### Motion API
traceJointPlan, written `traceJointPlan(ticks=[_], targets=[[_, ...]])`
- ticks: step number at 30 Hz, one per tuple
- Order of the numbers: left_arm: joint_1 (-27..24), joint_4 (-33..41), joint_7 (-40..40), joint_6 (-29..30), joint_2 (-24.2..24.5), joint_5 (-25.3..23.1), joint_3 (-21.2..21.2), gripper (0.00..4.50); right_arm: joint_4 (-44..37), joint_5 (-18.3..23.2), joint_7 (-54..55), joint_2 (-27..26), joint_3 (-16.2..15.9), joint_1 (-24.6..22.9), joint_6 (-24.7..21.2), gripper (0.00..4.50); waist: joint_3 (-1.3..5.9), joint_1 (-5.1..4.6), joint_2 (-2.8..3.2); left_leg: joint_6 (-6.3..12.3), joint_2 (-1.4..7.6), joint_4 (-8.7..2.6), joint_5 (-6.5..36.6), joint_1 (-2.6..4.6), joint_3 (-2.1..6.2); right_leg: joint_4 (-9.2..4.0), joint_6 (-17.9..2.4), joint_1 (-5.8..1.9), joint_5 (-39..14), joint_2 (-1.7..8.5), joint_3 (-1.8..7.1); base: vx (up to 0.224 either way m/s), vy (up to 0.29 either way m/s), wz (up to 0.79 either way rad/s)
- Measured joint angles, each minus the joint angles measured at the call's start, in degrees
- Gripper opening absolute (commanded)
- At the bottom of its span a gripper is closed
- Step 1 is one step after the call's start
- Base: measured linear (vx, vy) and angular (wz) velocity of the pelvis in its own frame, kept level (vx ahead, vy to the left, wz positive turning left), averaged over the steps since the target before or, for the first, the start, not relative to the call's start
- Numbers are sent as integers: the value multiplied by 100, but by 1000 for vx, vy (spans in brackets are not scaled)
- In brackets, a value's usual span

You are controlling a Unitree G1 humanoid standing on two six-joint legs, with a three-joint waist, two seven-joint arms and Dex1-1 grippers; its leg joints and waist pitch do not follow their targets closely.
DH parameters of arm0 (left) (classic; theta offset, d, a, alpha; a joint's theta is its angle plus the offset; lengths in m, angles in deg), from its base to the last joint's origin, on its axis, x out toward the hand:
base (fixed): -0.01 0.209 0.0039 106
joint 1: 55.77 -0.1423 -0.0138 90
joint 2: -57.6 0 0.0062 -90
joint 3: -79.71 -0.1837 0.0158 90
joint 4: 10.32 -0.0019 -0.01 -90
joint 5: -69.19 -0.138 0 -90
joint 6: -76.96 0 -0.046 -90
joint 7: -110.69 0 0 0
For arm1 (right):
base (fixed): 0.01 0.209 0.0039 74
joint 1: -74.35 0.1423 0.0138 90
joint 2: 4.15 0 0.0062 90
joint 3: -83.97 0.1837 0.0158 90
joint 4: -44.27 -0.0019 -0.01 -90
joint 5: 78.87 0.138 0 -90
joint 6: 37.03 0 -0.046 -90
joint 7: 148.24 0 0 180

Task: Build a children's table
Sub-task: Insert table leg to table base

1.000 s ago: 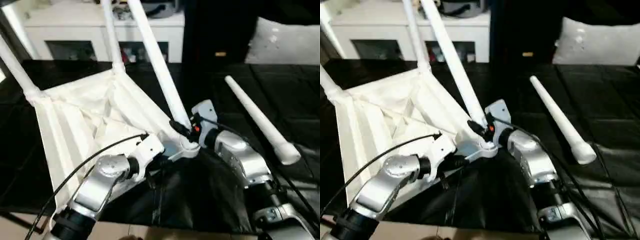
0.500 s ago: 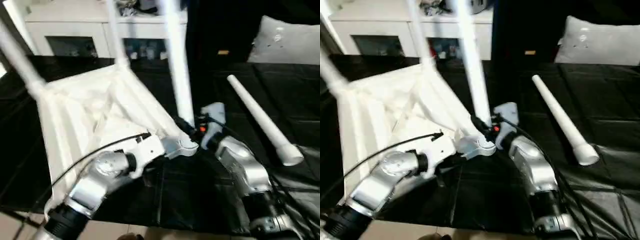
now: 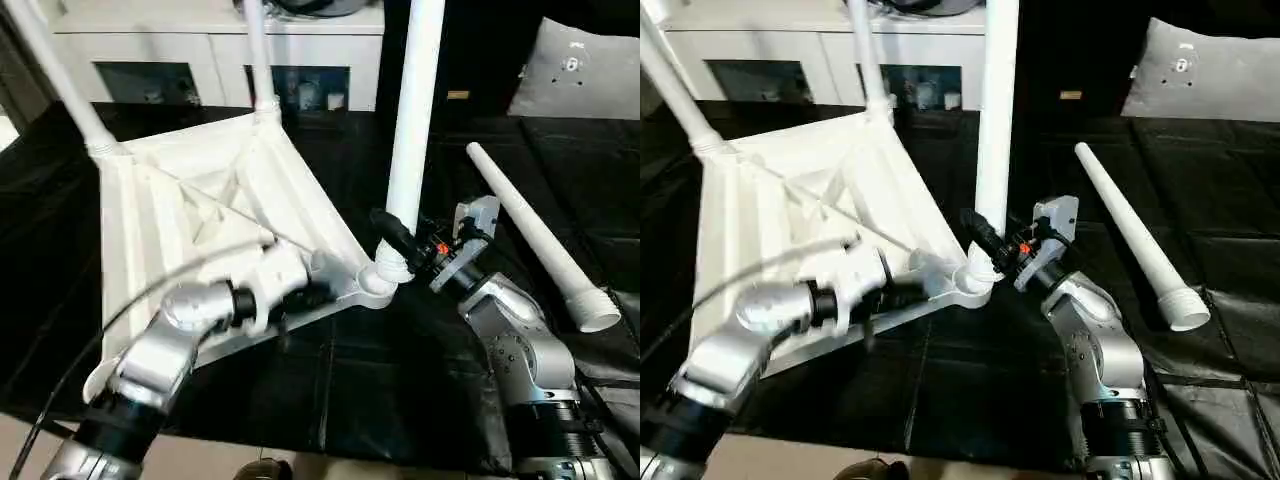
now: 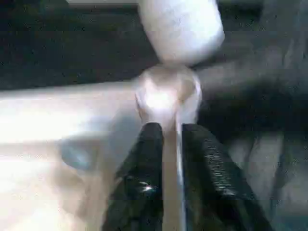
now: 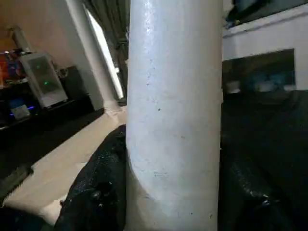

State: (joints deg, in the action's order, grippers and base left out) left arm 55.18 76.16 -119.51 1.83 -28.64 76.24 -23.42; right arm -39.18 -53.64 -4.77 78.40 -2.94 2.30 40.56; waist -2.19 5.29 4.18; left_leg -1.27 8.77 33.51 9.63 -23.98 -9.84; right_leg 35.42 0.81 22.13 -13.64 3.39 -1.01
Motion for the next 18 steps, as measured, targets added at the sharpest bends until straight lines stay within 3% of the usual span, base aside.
traceJointPlan(ticks=[5,9,14,18], targets=[[892,-165,694,263,-475,325,637,110,-150,-39,149,-6,-19,-1,8,188,-5,-13,4,-2,1,24,-3,14,-4,14,-7,-14,27,1,6,0,0,0],[1854,-829,1868,669,-902,141,965,110,-213,-148,286,-34,-165,-5,-76,188,-4,-21,6,4,2,42,-7,13,-4,29,0,-14,31,1,9,0,0,0],[2112,-1541,2224,772,-1109,-180,754,110,-424,-251,223,-58,-376,-40,-124,188,-1,-13,12,19,6,44,-16,-9,-4,23,4,0,32,-1,7,0,0,0],[2128,-1469,1998,907,-1311,-112,538,110,-425,-317,236,-75,-551,-46,-120,188,-3,47,16,33,6,56,-17,-28,-4,22,3,10,31,1,4,0,0,0]])
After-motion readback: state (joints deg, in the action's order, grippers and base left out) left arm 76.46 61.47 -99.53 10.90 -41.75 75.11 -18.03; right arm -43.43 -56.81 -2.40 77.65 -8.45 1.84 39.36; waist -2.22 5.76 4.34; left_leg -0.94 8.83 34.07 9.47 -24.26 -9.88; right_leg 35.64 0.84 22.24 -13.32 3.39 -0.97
